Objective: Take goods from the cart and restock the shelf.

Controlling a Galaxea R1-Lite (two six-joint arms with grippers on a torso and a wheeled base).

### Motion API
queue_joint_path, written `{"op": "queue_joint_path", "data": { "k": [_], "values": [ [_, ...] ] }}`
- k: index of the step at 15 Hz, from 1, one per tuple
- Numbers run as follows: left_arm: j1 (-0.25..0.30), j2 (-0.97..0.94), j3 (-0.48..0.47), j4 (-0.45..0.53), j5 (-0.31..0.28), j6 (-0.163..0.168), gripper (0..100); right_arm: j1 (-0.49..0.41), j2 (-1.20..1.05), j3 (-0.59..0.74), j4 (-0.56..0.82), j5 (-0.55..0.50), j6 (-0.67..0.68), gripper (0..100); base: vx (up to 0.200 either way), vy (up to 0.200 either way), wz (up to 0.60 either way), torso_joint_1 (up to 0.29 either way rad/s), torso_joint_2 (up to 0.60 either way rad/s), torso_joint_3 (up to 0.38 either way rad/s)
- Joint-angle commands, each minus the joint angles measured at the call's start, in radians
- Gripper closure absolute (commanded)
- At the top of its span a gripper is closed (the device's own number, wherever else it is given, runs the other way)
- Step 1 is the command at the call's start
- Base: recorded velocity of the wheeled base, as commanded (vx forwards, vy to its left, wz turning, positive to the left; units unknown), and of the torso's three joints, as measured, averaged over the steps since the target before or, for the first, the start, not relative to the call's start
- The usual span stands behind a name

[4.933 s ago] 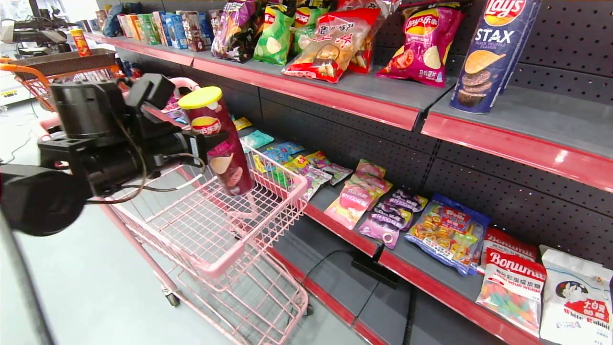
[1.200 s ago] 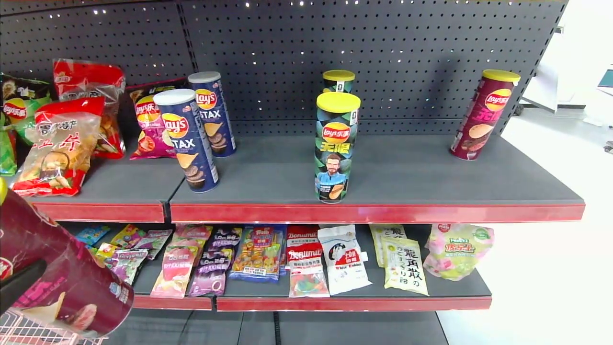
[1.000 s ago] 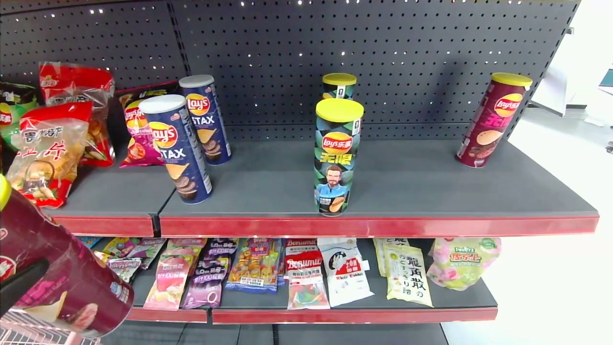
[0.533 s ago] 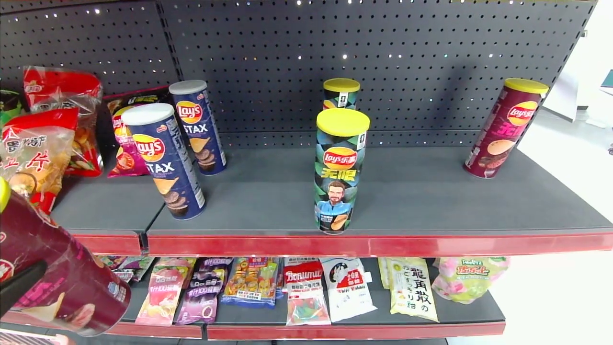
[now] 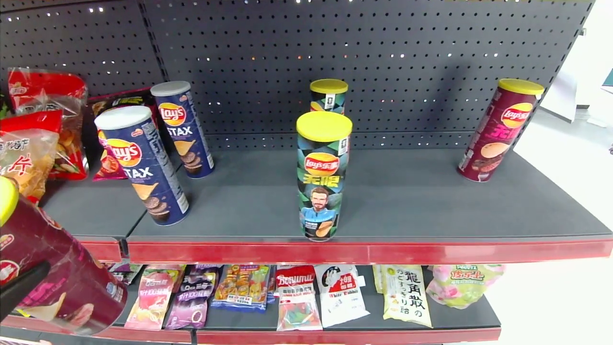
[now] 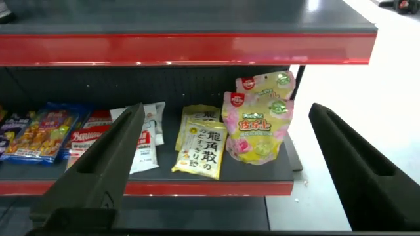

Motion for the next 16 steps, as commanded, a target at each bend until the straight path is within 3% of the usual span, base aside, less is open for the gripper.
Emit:
{"op": "queue_joint_path", "data": {
  "k": [1, 16],
  "values": [
    [0.000, 0.001, 0.002, 0.000, -0.001, 0.000, 100, 0.000, 0.001, -0.001, 0.001, 0.000, 0.000, 0, 0.000, -0.200, 0.00, 0.012, 0.00, -0.002],
    [-0.002, -0.002, 0.002, 0.000, -0.002, 0.002, 100, 0.000, 0.001, -0.001, -0.001, 0.002, -0.002, 0, 0.000, -0.200, 0.00, 0.002, 0.00, 0.003]
  ]
}}
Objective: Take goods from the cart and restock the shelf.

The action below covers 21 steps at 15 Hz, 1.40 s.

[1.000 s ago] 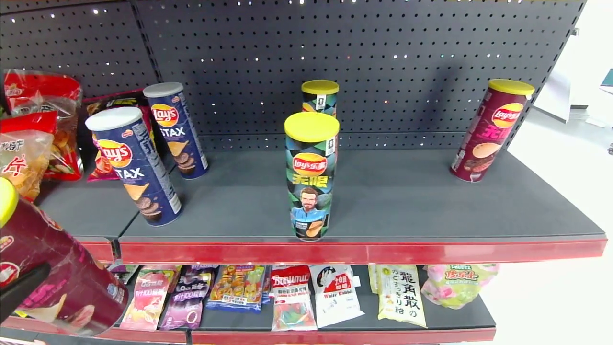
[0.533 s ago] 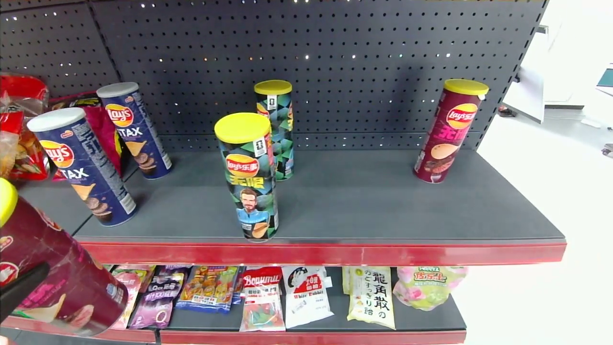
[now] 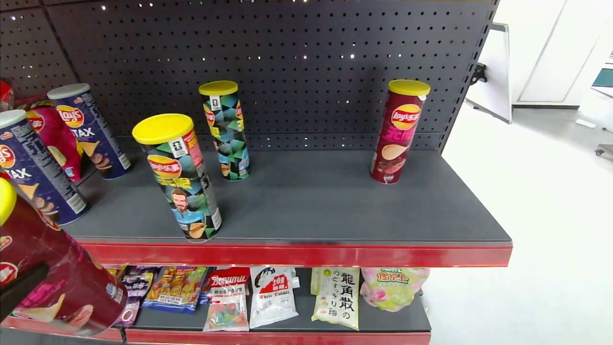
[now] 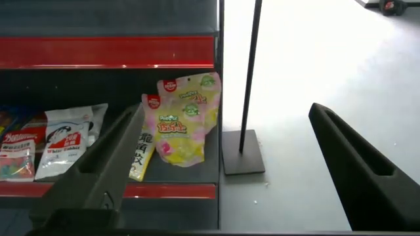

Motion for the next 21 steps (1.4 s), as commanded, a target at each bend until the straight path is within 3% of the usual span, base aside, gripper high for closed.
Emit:
{"op": "queue_joint_path", "data": {
  "k": [1, 6, 8, 10, 11, 14, 18, 21],
  "values": [
    [-0.001, 0.000, 0.000, -0.001, -0.004, -0.001, 100, 0.000, 0.001, 0.000, 0.000, 0.000, 0.000, 0, 0.000, 0.000, 0.00, 0.000, 0.00, 0.000],
    [-0.001, -0.046, 0.015, 0.006, -0.034, -0.007, 100, 0.000, 0.001, 0.000, 0.000, 0.002, -0.002, 0, 0.000, 0.000, 0.00, 0.000, 0.00, 0.000],
    [-0.009, -0.115, 0.007, 0.096, -0.068, -0.024, 100, 0.000, 0.002, 0.000, 0.000, 0.003, -0.003, 0, 0.000, 0.000, 0.00, 0.000, 0.00, 0.000],
    [-0.012, -0.177, -0.037, 0.217, -0.128, -0.123, 100, 0.002, 0.001, 0.000, 0.000, 0.003, -0.003, 0, 0.000, 0.000, 0.00, 0.000, 0.00, 0.000],
    [-0.013, -0.186, -0.054, 0.254, -0.145, -0.139, 100, 0.002, 0.001, 0.000, 0.000, 0.006, -0.003, 0, 0.000, 0.000, 0.00, 0.000, 0.00, 0.000],
    [-0.013, -0.178, -0.054, 0.263, -0.180, -0.136, 100, 0.000, 0.001, 0.000, -0.002, 0.029, -0.005, 0, 0.000, 0.000, 0.00, 0.000, 0.00, 0.000],
    [-0.013, -0.183, -0.037, 0.263, -0.174, -0.132, 100, 0.002, 0.001, 0.000, 0.000, 0.031, -0.003, 0, 0.000, 0.000, 0.00, 0.000, 0.00, 0.000],
    [-0.013, -0.180, -0.014, 0.263, -0.176, -0.099, 100, 0.006, 0.019, -0.001, 0.001, 0.032, -0.005, 0, 0.000, 0.000, 0.00, 0.000, 0.00, 0.000]
  ]
}}
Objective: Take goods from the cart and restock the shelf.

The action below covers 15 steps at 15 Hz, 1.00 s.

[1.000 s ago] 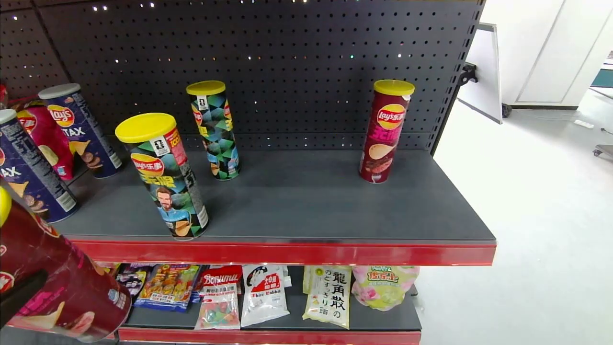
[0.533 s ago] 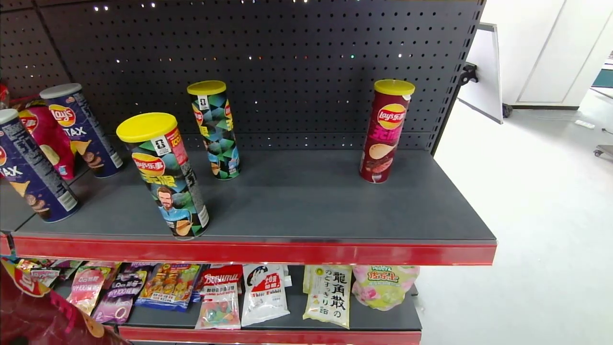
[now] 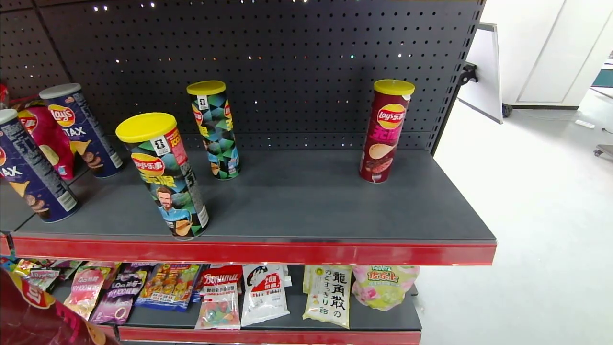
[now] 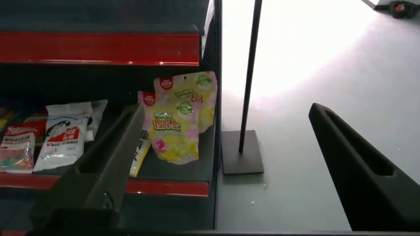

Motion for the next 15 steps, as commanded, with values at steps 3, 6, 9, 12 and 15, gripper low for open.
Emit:
{"op": "queue_joint_path", "data": {
  "k": [3, 6, 9, 12, 15],
  "values": [
    [-0.002, 0.016, 0.003, -0.002, -0.060, -0.010, 100, 0.003, 0.014, 0.001, -0.002, 0.003, 0.000, 0, 0.000, 0.000, 0.00, 0.000, 0.00, 0.000],
    [0.000, 0.013, 0.004, -0.002, -0.091, -0.009, 100, 0.003, 0.014, 0.001, -0.003, 0.014, -0.005, 0, 0.000, 0.000, 0.00, 0.000, 0.00, 0.000],
    [0.000, 0.016, -0.003, -0.003, -0.090, -0.009, 100, 0.003, 0.011, 0.001, -0.005, 0.022, -0.008, 0, 0.000, 0.000, 0.00, 0.000, 0.00, 0.000],
    [0.000, 0.024, -0.011, -0.003, -0.094, -0.007, 100, 0.041, 0.411, -0.401, -0.015, 0.105, 0.144, 0, 0.000, 0.000, 0.00, 0.000, 0.00, 0.000],
    [0.000, 0.048, -0.014, -0.009, -0.093, 0.001, 100, 0.136, 0.756, -0.516, -0.152, 0.190, 0.187, 0, 0.000, 0.000, 0.00, 0.000, 0.00, 0.000]
  ]
}}
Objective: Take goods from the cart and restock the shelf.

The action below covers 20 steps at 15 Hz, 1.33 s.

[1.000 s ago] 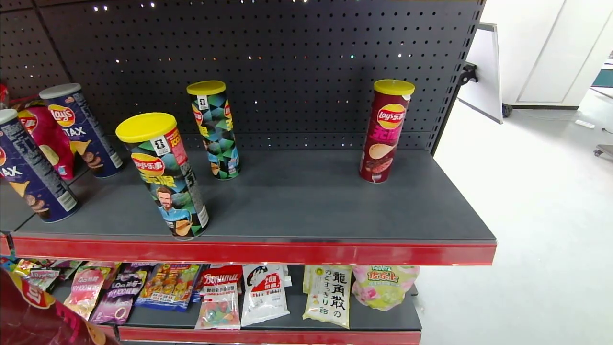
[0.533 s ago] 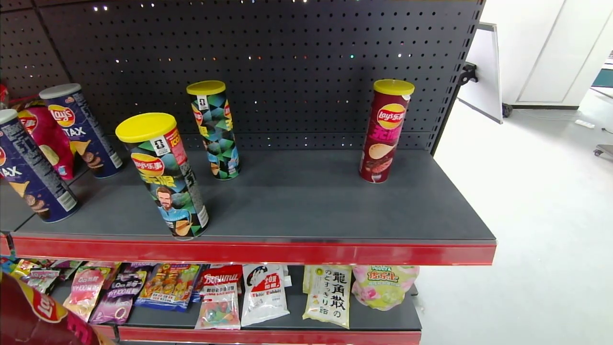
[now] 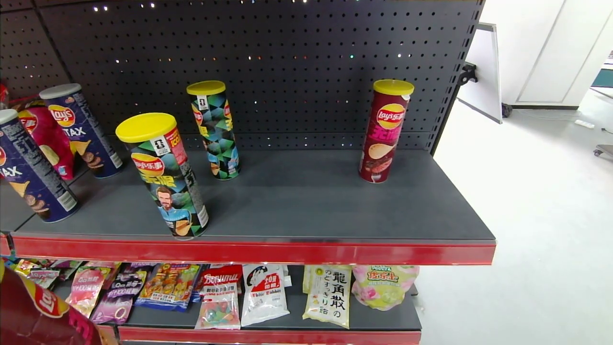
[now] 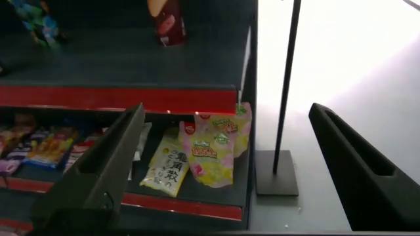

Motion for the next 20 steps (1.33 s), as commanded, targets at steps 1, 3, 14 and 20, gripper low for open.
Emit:
{"op": "queue_joint_path", "data": {
  "k": [1, 3, 14, 20],
  "values": [
    [0.000, 0.019, -0.006, -0.008, 0.003, 0.002, 100, 0.105, 0.556, -0.242, -0.193, 0.084, 0.084, 0, 0.000, 0.000, 0.00, 0.000, 0.00, 0.000],
    [0.000, 0.020, -0.017, -0.014, 0.018, 0.002, 100, 0.085, 0.896, -0.242, -0.555, 0.248, 0.096, 0, 0.000, 0.000, 0.00, 0.000, 0.00, 0.000],
    [0.000, 0.069, -0.062, -0.014, 0.044, 0.023, 100, 0.074, 1.560, -0.704, -0.769, 0.494, -0.100, 0, 0.000, 0.000, 0.00, 0.000, 0.00, 0.000],
    [0.000, 0.069, -0.063, -0.014, 0.044, 0.025, 100, 0.068, 1.606, -0.768, -0.769, 0.506, -0.100, 0, 0.000, 0.000, 0.00, 0.000, 0.00, 0.000]
  ]
}}
